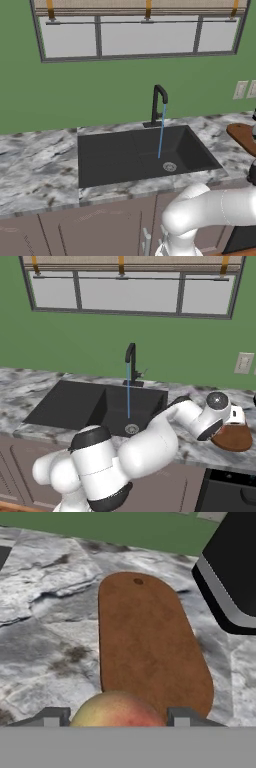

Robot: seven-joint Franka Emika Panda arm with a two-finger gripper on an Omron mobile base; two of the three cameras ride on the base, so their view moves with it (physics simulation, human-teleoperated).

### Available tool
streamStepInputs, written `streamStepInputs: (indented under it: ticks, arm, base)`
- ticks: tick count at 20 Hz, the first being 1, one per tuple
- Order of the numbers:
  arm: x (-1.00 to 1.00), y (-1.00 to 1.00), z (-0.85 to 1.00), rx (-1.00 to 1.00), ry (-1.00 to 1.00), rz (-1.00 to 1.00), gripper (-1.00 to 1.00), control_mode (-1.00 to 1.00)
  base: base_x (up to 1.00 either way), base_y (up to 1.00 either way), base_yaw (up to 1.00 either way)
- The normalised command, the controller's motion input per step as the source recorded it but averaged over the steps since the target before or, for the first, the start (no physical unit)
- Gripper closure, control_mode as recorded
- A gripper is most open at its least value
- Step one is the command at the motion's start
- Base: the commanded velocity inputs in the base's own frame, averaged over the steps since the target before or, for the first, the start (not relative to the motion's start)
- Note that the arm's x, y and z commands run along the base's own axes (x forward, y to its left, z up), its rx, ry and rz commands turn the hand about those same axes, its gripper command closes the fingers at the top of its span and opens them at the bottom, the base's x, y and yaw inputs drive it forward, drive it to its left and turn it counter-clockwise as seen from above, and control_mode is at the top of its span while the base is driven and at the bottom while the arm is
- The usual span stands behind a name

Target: Pick the peach from the sink and place it on the cutting board to airdry. Then turn off the sink faucet.

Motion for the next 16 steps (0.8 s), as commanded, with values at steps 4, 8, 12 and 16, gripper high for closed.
streamStepInputs:
  ticks: [4,8,12,16]
  arm:
    - [0.09,-0.03,-0.14,-0.01,0.0,0.0,1.0,-1.0]
    - [0.08,-0.07,-0.15,-0.01,0.0,0.0,1.0,-1.0]
    - [0.11,-0.05,-0.15,0.0,0.0,0.0,1.0,-1.0]
    - [0.15,-0.05,-0.1,0.0,0.0,0.0,1.0,-1.0]
  base:
    - [0.0,0.0,0.0]
    - [0.0,0.0,0.0]
    - [0.0,0.0,0.0]
    - [0.0,0.0,0.0]
